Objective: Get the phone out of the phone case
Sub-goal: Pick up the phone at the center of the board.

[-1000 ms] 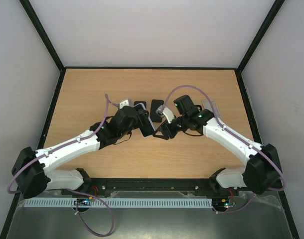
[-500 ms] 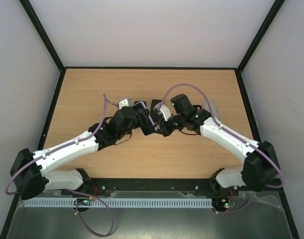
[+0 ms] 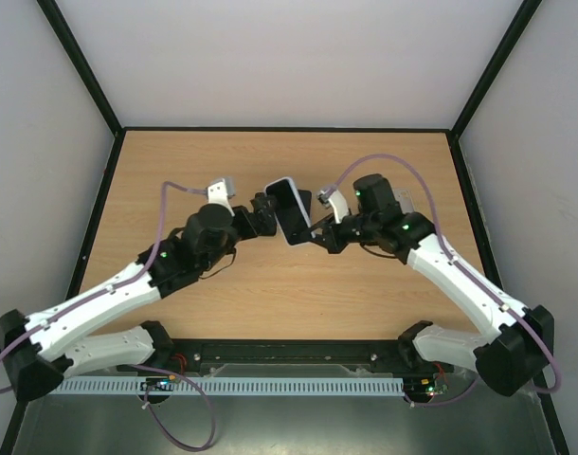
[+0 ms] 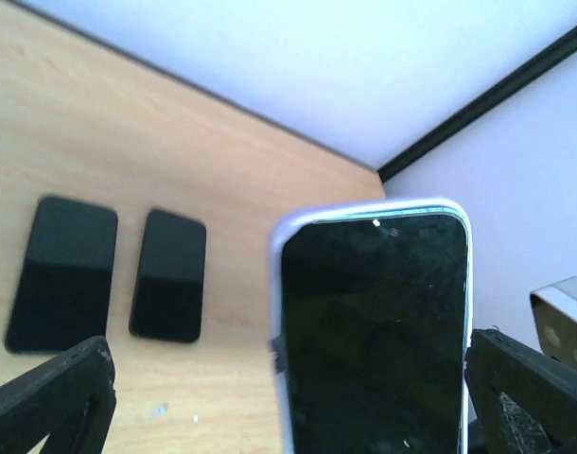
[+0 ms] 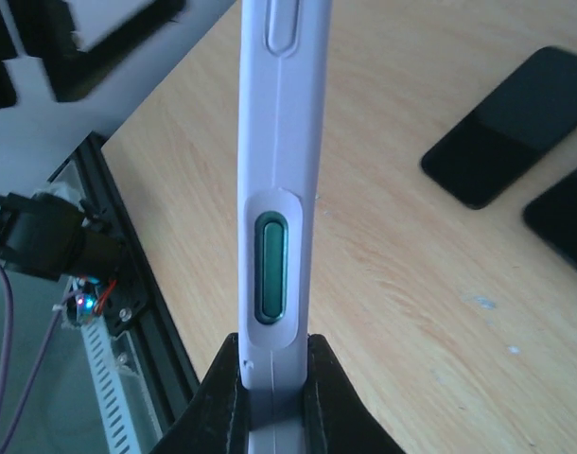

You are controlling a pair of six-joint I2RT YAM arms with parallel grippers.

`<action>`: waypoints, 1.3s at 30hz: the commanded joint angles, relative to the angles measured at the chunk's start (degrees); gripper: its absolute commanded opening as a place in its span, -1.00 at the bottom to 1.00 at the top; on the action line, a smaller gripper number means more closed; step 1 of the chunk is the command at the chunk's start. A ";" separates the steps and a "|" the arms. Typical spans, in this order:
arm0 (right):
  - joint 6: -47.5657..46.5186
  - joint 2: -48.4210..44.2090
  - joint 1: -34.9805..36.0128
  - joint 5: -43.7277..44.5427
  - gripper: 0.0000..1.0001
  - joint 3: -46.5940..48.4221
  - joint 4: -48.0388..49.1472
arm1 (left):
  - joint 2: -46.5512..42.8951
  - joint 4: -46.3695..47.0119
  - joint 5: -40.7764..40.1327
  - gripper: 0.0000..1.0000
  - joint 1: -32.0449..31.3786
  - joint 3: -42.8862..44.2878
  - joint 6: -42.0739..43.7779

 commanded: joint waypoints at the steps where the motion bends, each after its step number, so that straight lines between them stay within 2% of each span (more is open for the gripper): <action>1: -3.29 -3.48 -3.99 -3.88 -0.96 1.53 -1.98 | -5.16 -1.45 -4.48 0.98 0.75 -1.72 7.15; 3: -4.39 -4.16 -5.47 -7.15 -0.96 1.18 -2.45 | -7.36 1.34 -0.65 0.95 1.29 -3.76 10.96; 6: -4.63 -4.91 -6.84 -14.56 -0.96 0.57 -2.13 | -11.67 11.67 7.39 0.84 1.91 -9.97 13.87; 10: -2.40 -5.38 -7.21 -22.96 -0.96 -1.24 1.11 | -11.97 15.42 15.67 0.65 4.33 -11.98 13.76; 15: 0.02 -6.07 -7.21 -26.80 -0.96 -3.05 3.90 | -11.95 29.96 25.73 0.52 5.28 -16.95 11.94; 23: 1.63 -7.97 -7.21 -32.16 -0.96 -5.42 6.01 | -7.03 33.81 28.71 0.10 5.33 -15.40 10.69; 31: 5.81 -9.35 -7.21 -31.97 -0.96 -7.92 10.89 | -8.29 43.44 29.64 -0.15 5.33 -19.93 7.87; 39: 6.49 -8.76 -7.21 -32.17 -0.96 -7.91 11.68 | -4.91 44.71 34.79 -0.31 5.59 -18.35 5.80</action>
